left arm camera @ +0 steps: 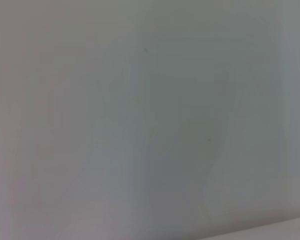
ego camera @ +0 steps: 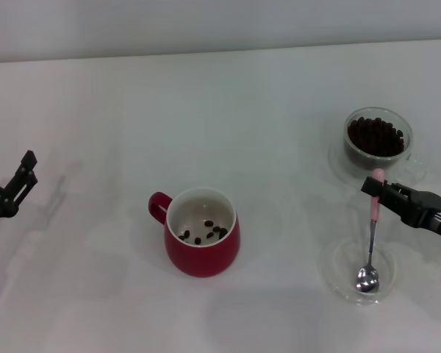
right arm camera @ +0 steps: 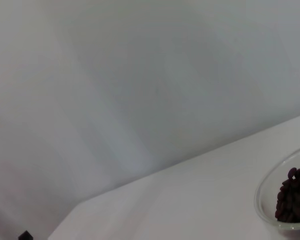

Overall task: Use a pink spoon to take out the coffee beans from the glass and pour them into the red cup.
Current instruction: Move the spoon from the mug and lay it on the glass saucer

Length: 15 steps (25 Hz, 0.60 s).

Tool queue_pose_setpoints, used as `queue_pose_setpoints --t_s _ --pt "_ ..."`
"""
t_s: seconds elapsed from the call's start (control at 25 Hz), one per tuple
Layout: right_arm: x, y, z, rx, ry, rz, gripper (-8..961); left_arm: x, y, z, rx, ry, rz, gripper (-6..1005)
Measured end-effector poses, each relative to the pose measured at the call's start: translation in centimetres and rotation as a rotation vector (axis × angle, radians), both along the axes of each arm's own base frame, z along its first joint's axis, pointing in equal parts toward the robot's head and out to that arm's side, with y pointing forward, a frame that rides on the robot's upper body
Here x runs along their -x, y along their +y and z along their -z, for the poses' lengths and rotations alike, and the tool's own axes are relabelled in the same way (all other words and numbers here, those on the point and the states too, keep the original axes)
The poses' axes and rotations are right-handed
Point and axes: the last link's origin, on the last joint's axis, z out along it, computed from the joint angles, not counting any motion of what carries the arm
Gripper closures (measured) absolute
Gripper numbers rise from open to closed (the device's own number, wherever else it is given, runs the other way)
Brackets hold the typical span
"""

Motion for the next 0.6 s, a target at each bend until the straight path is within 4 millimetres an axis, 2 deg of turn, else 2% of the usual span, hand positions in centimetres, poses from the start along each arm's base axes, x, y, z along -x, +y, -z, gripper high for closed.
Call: queue_pose_setpoints --t_s 0.6 --pt "-0.11 0.28 0.2 0.009 -0.018 0.006 761 -0.3 0.27 0.21 0.005 -0.005 0.005 238"
